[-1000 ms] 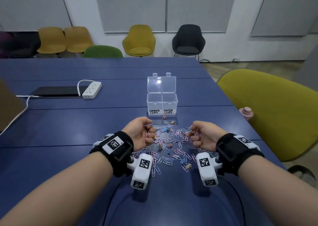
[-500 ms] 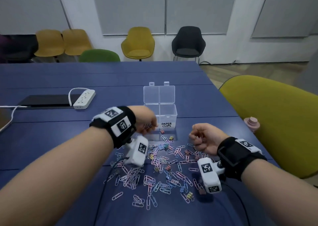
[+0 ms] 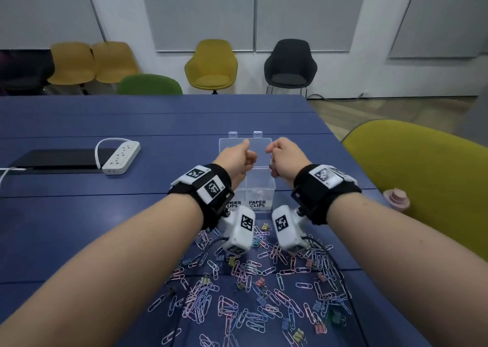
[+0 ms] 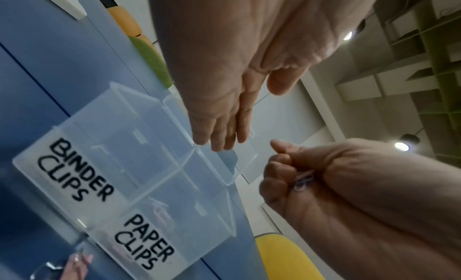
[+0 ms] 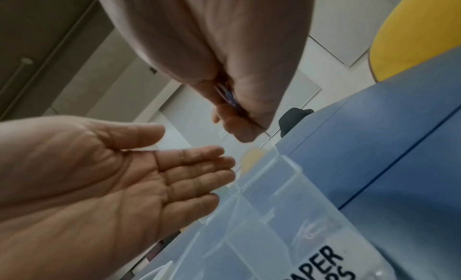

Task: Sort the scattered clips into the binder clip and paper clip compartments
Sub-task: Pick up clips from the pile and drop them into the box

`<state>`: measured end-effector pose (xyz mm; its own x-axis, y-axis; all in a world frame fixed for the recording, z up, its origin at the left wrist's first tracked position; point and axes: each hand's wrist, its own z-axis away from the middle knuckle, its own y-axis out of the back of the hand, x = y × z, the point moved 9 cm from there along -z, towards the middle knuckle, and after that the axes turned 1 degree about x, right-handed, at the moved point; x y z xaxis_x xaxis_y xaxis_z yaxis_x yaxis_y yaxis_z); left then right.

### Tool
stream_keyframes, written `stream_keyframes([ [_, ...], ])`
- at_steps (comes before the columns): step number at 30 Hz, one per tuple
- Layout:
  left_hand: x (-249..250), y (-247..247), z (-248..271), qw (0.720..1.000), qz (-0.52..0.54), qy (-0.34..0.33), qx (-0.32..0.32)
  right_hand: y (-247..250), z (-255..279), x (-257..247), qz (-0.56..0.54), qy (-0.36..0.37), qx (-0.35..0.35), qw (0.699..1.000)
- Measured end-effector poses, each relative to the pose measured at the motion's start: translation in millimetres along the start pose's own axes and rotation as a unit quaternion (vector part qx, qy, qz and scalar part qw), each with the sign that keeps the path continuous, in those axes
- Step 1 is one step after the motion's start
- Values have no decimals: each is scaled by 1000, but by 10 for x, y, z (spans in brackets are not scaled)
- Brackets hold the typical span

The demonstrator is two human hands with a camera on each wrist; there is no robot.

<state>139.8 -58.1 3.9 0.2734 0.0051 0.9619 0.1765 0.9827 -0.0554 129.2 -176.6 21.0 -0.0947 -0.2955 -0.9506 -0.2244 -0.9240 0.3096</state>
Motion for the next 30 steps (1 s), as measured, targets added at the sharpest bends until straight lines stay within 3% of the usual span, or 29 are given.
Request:
stream_keyframes([
  [7, 103, 288, 310, 997, -49, -52, -27, -113, -93, -3, 48, 27, -18, 998],
  [11, -227, 290, 436, 975, -195, -28, -99, 198, 71, 73, 26, 39, 19, 999],
  [13, -454, 246, 480, 947, -290, -7, -139, 315, 190, 126, 102, 53, 10, 993],
  [15, -565, 168, 513, 888, -430, -34, -159, 319, 339, 204, 244, 60, -47, 967],
  [17, -607, 36, 575, 817, -548, -77, -165, 211, 528, 377, 389, 48, -152, 907],
  [20, -666, -146, 661, 757, -624, -101, -166, 7, 879, 572, 507, 59, -258, 820],
  [30, -819, -291, 659, 654, -736, -89, -150, -409, 1197, 661, 560, 120, -265, 776],
])
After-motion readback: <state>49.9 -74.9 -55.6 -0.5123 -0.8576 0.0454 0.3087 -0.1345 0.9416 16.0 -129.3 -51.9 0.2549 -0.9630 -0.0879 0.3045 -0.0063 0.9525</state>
